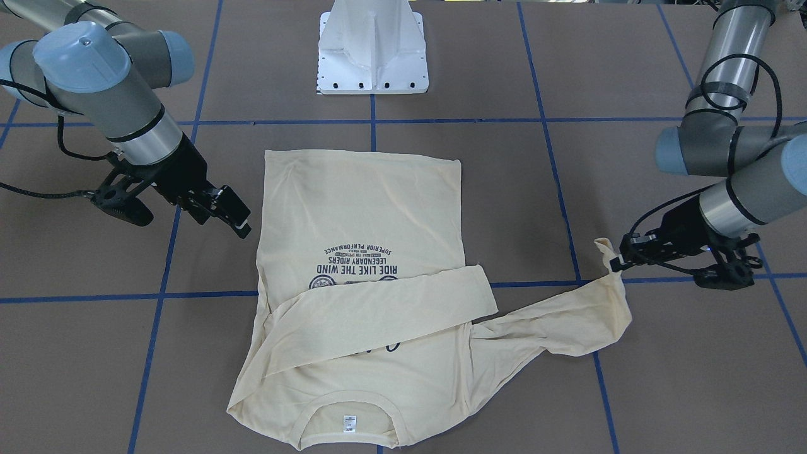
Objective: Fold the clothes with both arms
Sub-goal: 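Fold the sleeve across with the left gripper while the right moves to the hem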
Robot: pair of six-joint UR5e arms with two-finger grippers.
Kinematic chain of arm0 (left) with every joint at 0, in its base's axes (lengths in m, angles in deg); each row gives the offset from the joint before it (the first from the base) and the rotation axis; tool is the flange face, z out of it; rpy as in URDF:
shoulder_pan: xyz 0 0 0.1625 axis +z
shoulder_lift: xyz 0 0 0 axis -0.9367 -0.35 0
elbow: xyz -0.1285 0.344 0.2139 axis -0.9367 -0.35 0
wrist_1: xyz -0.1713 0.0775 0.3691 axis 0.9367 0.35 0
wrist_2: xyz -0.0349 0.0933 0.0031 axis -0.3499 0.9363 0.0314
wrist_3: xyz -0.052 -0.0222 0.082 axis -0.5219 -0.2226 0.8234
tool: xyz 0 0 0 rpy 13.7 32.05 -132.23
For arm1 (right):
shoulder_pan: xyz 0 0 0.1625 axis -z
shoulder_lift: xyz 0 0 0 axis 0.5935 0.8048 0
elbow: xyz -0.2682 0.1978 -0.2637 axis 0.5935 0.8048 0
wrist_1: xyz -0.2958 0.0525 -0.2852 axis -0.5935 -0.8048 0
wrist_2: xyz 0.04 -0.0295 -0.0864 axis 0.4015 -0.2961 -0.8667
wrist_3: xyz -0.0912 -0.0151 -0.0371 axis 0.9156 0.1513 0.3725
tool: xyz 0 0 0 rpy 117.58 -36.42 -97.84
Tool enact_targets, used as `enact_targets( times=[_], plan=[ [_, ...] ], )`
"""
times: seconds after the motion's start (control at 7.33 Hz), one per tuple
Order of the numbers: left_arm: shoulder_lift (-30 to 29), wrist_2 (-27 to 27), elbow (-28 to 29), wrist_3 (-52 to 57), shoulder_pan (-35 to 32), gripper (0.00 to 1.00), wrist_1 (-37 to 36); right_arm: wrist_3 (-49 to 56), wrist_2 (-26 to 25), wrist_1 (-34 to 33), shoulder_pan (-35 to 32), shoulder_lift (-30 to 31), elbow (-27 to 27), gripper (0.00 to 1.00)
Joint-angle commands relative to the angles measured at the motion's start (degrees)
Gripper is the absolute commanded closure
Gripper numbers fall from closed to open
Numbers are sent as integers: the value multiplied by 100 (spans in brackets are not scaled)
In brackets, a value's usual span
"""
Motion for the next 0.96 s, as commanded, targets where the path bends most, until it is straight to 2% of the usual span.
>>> enact_targets(
  times=[0.0,0.14,0.27,0.55,0.82],
  plan=[
    [-1148,594,-200,-1873,817,100,-602,593,40,5,-236,445,-109,1],
    [-1676,790,-183,-2227,1107,100,-989,945,49,5,-341,665,-127,1],
    [-2403,1184,139,-2918,1466,100,-1011,1009,31,14,-360,763,-127,1],
    [-3653,1652,1315,-3423,1855,100,-932,1132,5,57,-377,904,-127,1],
    [-3904,2239,1521,-3435,2172,100,-723,1133,-30,207,-395,1036,-84,1]
  ],
)
